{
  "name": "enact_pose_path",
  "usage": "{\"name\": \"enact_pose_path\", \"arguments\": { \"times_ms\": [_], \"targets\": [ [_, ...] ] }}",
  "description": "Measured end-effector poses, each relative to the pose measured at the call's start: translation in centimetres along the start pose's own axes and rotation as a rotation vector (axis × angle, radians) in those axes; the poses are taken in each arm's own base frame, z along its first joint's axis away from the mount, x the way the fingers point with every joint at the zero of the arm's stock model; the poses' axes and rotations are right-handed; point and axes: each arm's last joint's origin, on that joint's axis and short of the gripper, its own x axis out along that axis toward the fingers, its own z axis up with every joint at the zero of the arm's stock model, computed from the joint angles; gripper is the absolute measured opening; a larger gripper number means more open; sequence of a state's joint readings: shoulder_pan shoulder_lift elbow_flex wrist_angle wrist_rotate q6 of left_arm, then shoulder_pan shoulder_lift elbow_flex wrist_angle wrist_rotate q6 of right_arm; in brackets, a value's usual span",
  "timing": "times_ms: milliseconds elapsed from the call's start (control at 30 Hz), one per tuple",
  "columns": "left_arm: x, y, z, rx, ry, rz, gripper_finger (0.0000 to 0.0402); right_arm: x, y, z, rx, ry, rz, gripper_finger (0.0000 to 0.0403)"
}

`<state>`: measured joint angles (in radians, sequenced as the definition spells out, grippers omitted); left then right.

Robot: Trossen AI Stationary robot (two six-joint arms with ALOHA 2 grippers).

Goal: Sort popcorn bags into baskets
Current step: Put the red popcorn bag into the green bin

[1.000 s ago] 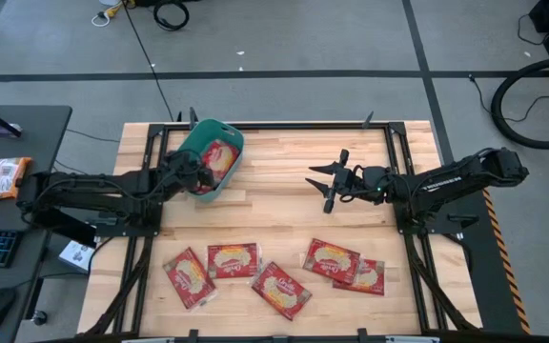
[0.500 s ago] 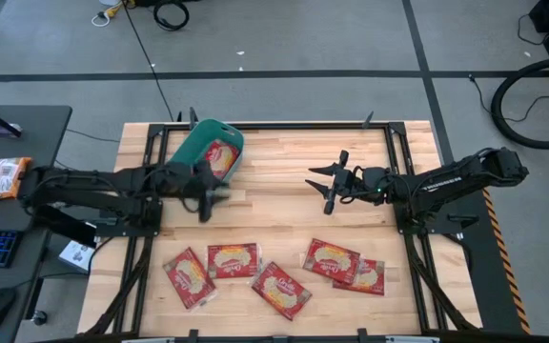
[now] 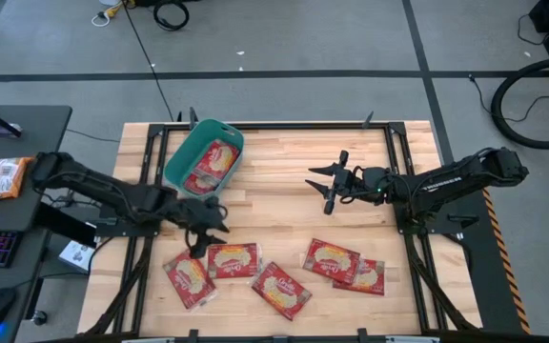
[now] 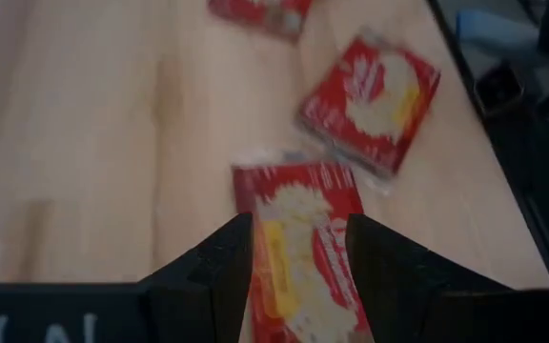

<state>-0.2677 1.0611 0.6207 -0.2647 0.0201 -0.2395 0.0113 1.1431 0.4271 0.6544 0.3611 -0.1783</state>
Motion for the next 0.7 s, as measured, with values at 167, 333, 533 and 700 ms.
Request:
{"name": "enact_pose_path", "arguments": {
  "times_ms": [167, 333, 533, 700],
  "targets": [
    [1.9, -2.0, -0.3, 0.010, 0.174, -0.022, 0.0173, 0.0, 0.0, 0.0, -0.003, -0.001, -0.001, 0.0162],
    [3.9, -3.9, -1.2, 0.001, 0.370, -0.086, 0.0173, 0.1, -0.3, 0.0, -0.013, 0.000, -0.015, 0.0162],
    [5.1, -5.5, -2.2, -0.080, 0.514, -0.227, 0.0173, 0.3, -1.0, -0.1, -0.029, -0.001, -0.032, 0.0162],
    [5.5, -6.9, -3.3, -0.106, 0.598, -0.264, 0.0173, 0.5, -1.6, -0.1, -0.036, -0.011, -0.029, 0.0162]
  ]
}}
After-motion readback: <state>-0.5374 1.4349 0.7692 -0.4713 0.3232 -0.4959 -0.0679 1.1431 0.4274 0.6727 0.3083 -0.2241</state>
